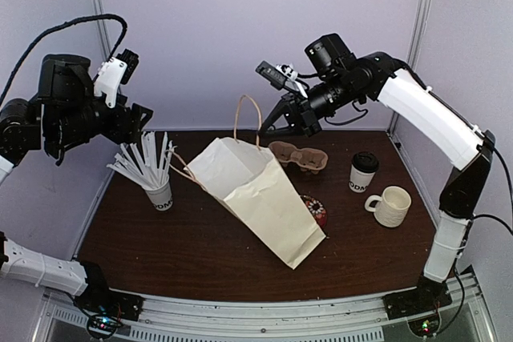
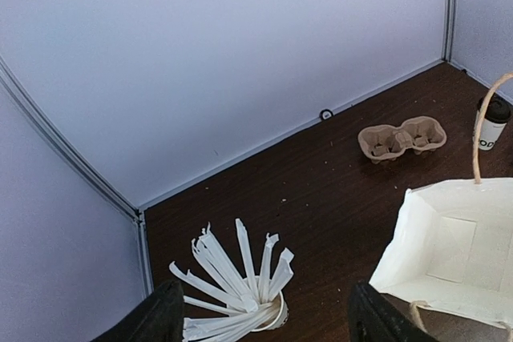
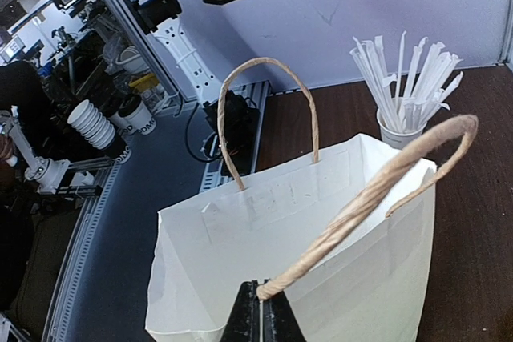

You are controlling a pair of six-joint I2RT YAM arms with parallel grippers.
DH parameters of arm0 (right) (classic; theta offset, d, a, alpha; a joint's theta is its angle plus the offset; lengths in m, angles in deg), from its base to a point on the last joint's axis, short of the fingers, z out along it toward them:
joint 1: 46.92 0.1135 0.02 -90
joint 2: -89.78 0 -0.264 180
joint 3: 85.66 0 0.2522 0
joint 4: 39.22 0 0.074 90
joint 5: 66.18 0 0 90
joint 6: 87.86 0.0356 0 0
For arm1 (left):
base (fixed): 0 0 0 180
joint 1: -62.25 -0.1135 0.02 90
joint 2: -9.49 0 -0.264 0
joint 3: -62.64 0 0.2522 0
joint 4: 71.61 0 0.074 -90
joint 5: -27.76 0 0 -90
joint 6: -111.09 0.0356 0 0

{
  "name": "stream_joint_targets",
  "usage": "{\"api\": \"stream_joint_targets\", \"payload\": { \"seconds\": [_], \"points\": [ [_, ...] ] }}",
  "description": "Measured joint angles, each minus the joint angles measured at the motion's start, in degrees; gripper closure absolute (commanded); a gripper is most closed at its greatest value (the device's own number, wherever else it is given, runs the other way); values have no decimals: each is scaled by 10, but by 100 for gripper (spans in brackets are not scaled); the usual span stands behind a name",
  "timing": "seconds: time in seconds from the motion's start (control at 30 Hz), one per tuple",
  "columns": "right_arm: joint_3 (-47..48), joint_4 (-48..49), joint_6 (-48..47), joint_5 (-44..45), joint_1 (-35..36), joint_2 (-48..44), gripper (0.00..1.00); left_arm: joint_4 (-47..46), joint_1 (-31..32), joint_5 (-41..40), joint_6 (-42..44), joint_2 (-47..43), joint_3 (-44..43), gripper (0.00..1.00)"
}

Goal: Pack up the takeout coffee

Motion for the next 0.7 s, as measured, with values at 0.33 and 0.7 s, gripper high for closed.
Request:
{"api": "stream_joint_targets", "payload": {
  "seconds": [0.33,0.7],
  "points": [
    [-7,-46,-56,-66,4,-41,100,-4,0,-9,9,1,0,27],
    [-100,-85,-126,-60,2,-39,92,-8,0,-3,9,8,16,21]
  ]
}}
